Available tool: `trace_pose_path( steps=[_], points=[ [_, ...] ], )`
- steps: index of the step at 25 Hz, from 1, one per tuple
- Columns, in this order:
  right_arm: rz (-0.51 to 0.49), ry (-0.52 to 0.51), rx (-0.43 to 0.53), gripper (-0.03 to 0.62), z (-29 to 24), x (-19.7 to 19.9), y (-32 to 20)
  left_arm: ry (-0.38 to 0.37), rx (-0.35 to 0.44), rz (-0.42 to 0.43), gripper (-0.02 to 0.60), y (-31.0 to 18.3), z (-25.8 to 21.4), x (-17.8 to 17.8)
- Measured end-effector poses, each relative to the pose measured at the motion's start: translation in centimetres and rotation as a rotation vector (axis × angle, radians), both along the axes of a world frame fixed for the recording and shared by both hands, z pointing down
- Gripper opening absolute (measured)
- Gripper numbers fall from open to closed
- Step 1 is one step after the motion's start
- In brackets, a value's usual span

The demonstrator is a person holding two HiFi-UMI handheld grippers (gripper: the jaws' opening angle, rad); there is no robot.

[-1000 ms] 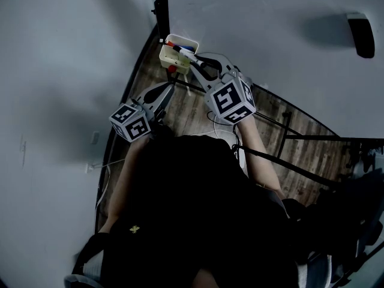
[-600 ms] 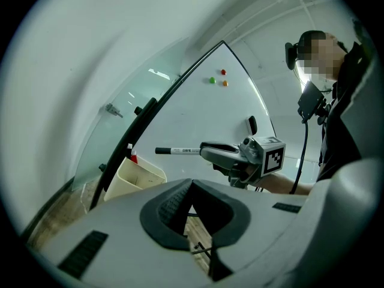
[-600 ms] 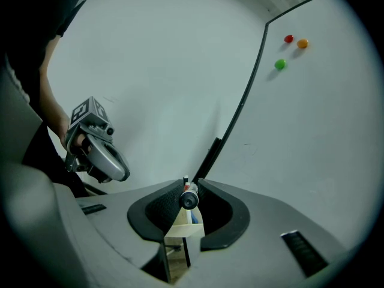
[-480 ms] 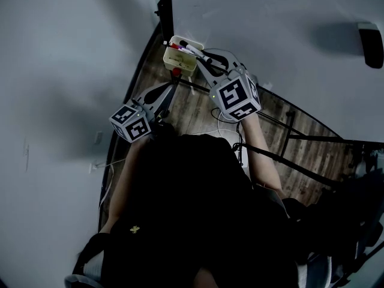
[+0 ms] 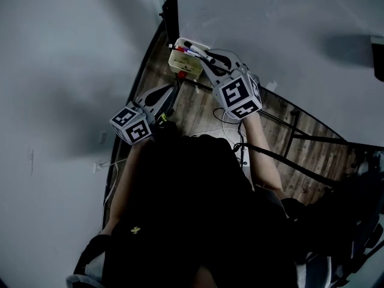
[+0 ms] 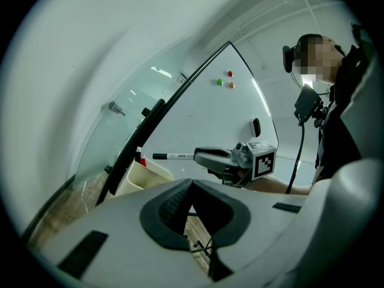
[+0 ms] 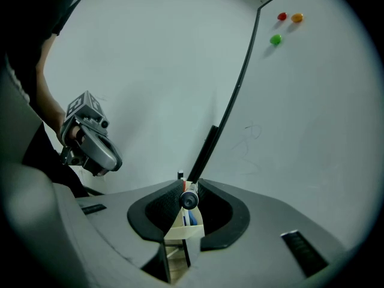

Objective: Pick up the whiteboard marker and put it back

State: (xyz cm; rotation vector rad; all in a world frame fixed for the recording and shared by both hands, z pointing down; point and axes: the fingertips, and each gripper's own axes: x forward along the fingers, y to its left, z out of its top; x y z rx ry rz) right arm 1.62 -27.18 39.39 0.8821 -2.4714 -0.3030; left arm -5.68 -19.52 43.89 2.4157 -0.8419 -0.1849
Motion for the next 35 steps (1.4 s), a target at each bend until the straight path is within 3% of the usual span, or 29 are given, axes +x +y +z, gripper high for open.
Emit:
trace_pose_path(
  steps=[35],
  points=[
    [0.024,-0.044,-0.148,0.074,5.6,-0.3,-3.2,-0.038,-0.117,-0.041,0.014,1.4,0.7,-1.6]
  ],
)
